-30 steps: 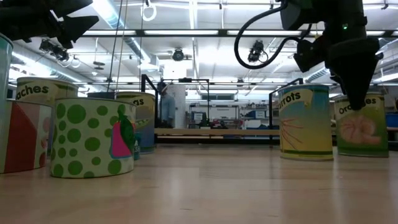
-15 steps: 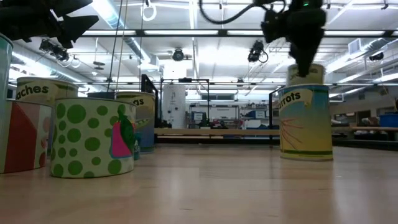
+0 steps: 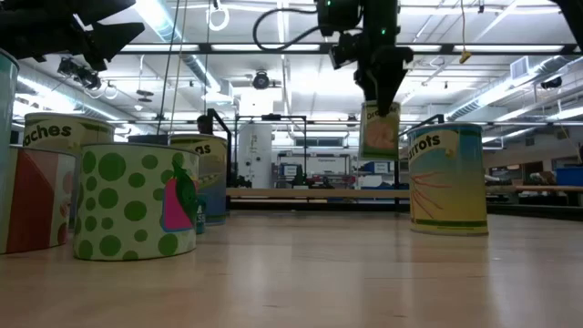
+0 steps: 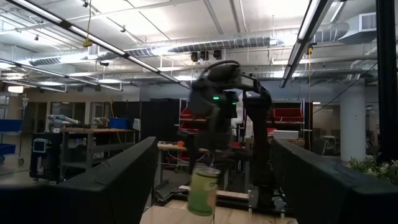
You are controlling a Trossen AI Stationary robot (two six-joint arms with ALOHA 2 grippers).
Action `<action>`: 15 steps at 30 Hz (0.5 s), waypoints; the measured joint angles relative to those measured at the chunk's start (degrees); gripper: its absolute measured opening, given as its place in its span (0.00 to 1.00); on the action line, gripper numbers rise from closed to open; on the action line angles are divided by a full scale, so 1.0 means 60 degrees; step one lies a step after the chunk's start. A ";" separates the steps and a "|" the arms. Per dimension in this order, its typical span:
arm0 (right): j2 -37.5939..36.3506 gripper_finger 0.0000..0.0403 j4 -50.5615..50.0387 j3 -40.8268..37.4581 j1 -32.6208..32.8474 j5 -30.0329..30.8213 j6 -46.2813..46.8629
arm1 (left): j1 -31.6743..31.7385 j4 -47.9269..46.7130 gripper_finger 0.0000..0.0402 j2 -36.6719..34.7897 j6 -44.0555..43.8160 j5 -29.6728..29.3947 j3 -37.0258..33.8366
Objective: Pick and place cans onto a shelf
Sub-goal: Put the canned oranges on the shelf
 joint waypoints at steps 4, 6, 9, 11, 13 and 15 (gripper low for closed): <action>0.0217 0.83 0.0268 -0.0005 -0.0713 -0.0429 -0.1098 | 0.0000 -0.0013 0.79 0.0000 0.0047 0.0000 0.0001; 0.0454 0.83 0.0233 -0.0008 -0.1005 -0.0745 -0.1287 | 0.0001 -0.0015 0.79 0.0000 0.0047 -0.0007 0.0002; 0.0748 0.83 0.0166 -0.0022 -0.1328 -0.0805 -0.1390 | 0.0003 -0.0044 0.79 0.0000 0.0137 -0.0018 0.0000; 0.0957 0.83 0.0128 -0.0022 -0.1438 -0.0784 -0.1397 | 0.0003 -0.0073 0.79 0.0000 0.0174 -0.0022 0.0000; 0.1122 0.83 0.0136 -0.0022 -0.1500 -0.0787 -0.1391 | 0.0003 -0.0068 0.79 0.0000 0.0181 -0.0028 0.0000; 0.1257 0.83 0.0138 -0.0022 -0.1537 -0.0783 -0.1398 | 0.0001 -0.0066 0.79 0.0000 0.0181 -0.0033 0.0000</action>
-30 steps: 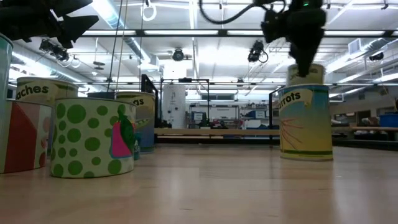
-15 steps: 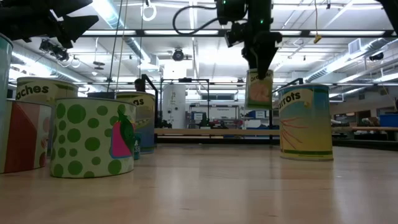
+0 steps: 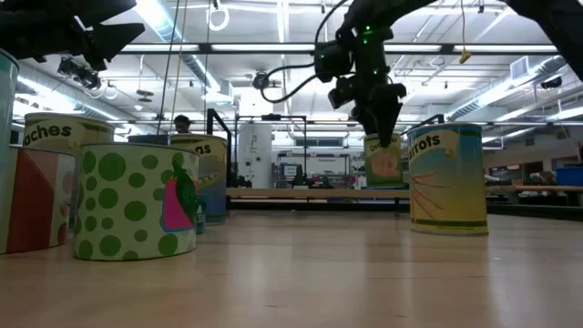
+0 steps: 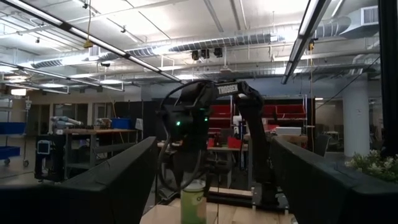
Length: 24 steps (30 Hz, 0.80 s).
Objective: Pick and place cans onto a shelf
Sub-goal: Put the canned oranges on the shelf
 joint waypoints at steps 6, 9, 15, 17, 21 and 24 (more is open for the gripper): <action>0.0149 0.92 0.0119 0.0006 -0.0023 0.0672 -0.0112 | -0.0001 0.0000 0.79 0.0000 0.0000 -0.0004 0.0000; 0.0112 0.97 0.0118 0.0004 0.0014 0.1184 -0.0146 | 0.0002 0.0002 0.79 0.0000 0.0002 -0.0004 0.0002; 0.0109 0.97 0.0051 0.0004 0.0115 0.1748 -0.0243 | 0.0002 0.0004 0.79 0.0000 0.0007 -0.0004 0.0000; 0.0109 0.96 0.0115 0.0004 0.0101 0.2050 -0.0240 | 0.0001 0.0004 0.79 0.0000 0.0007 -0.0004 0.0000; 0.0106 0.96 0.0129 0.0004 -0.0089 0.2080 -0.0006 | -0.0001 0.0004 0.79 0.0000 0.0007 -0.0004 0.0001; 0.0105 0.96 0.0257 0.0004 -0.0291 0.2076 0.0034 | 0.0002 0.0007 0.79 0.0000 0.0011 -0.0004 0.0003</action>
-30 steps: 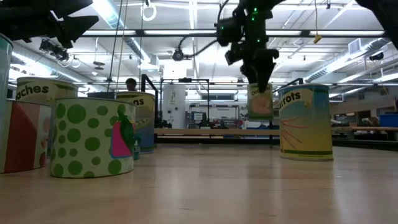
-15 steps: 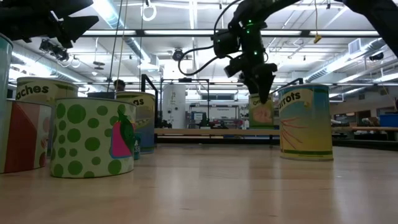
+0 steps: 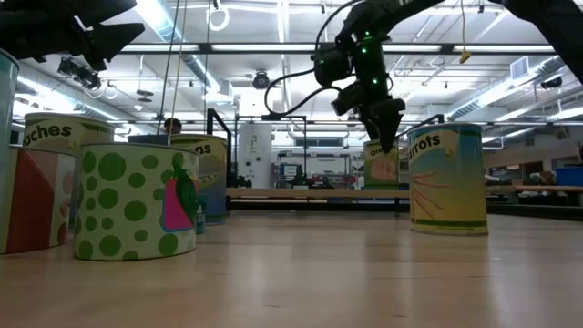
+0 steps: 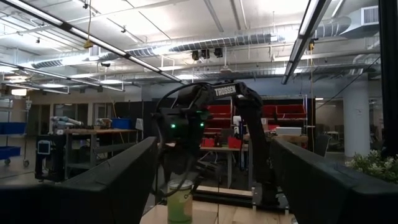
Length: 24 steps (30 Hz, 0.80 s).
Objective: Pick and place cans onto a shelf
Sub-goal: Put the canned oranges on the shelf
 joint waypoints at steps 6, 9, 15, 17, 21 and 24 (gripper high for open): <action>0.0000 0.96 0.0429 0.0000 -0.0408 -0.0039 -0.0018 | 0.0000 -0.0003 0.79 0.0000 0.0001 0.0000 -0.0003; 0.0000 0.96 0.0554 0.0000 -0.0606 -0.0285 -0.0012 | -0.0003 -0.0003 0.79 0.0000 0.0004 0.0000 -0.0003; 0.0000 0.96 0.0591 0.0000 -0.0913 -0.0364 0.0033 | -0.0003 -0.0003 0.79 0.0000 0.0008 0.0000 -0.0003; 0.0000 0.96 0.0604 0.0000 -0.1009 -0.0367 0.0032 | -0.0003 0.0000 0.79 0.0000 0.0008 0.0000 -0.0003; 0.0000 0.96 0.0752 0.0000 -0.1169 -0.0366 -0.0009 | -0.0003 0.0000 0.79 0.0000 0.0011 0.0000 0.0000; 0.0000 0.96 0.0768 0.0000 -0.1311 -0.0368 -0.0015 | 0.0000 -0.0002 0.79 0.0000 0.0011 0.0000 -0.0003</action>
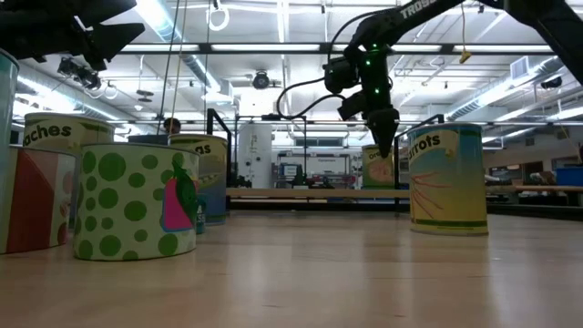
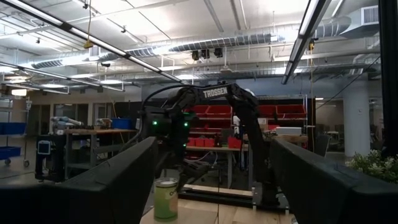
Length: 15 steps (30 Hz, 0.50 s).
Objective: Pick and place cans onto a shelf
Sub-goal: Put the canned oranges on the shelf
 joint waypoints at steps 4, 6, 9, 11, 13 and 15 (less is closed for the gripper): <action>-0.0004 0.96 0.0140 0.0000 -0.0160 -0.0008 0.0008 | 0.0000 0.0002 0.79 0.0000 0.0003 0.0000 0.0000; -0.0007 0.96 0.0188 0.0000 -0.0224 -0.0011 0.0011 | -0.0002 0.0002 0.79 0.0000 0.0004 0.0000 0.0002; -0.0007 0.96 0.0266 0.0000 -0.0270 -0.0173 0.0016 | -0.0004 0.0002 0.79 0.0000 0.0006 0.0000 0.0001; -0.0007 0.96 0.0279 0.0000 -0.0275 -0.0257 0.0060 | 0.0000 0.0002 0.79 0.0000 0.0007 0.0000 0.0000; -0.0007 0.96 0.0272 0.0000 -0.0275 -0.0259 0.0140 | -0.0003 0.0002 0.79 0.0000 0.0007 0.0000 0.0000; -0.0007 0.96 0.0269 0.0000 -0.0275 -0.0259 0.0220 | -0.0002 0.0002 0.79 0.0000 0.0007 0.0000 0.0000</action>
